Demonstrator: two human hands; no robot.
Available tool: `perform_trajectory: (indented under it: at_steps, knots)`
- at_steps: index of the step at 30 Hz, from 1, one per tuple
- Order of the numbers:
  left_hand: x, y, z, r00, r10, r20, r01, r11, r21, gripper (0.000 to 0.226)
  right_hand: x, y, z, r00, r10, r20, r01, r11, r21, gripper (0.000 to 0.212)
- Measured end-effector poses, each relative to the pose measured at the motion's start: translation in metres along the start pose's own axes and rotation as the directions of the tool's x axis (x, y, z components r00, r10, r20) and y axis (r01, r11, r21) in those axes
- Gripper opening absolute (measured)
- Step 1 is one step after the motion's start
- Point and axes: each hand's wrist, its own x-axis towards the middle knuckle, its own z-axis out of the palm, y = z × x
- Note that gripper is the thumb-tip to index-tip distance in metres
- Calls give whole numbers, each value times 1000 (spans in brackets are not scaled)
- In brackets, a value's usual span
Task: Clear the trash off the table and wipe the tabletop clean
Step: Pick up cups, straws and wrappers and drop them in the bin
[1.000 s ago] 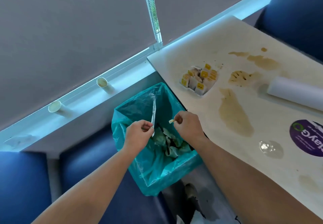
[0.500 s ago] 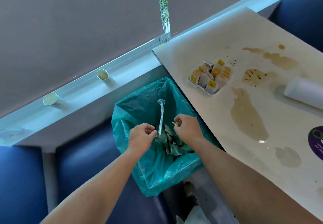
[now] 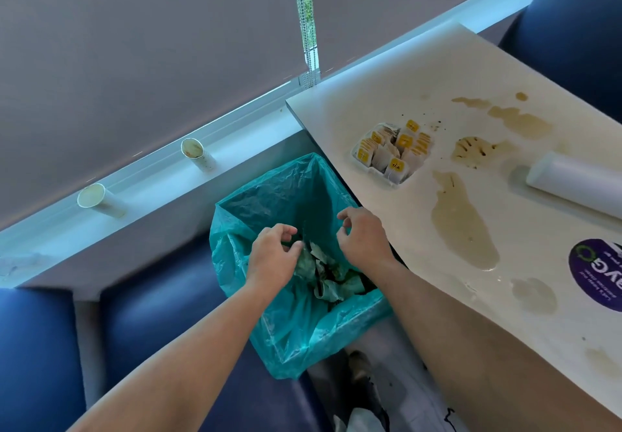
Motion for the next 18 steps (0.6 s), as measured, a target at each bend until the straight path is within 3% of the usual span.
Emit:
perform_trajectory:
  at_steps: [10, 18]
  knots:
    - [-1, 75, 12, 979, 196, 45, -198, 980, 20, 37, -10, 14, -65, 975, 21, -220, -21, 1000, 6, 23]
    - [-25, 138, 57, 927, 320, 197, -331, 943, 23, 37, -50, 67, -130, 924, 109, -366, -125, 992, -21, 21]
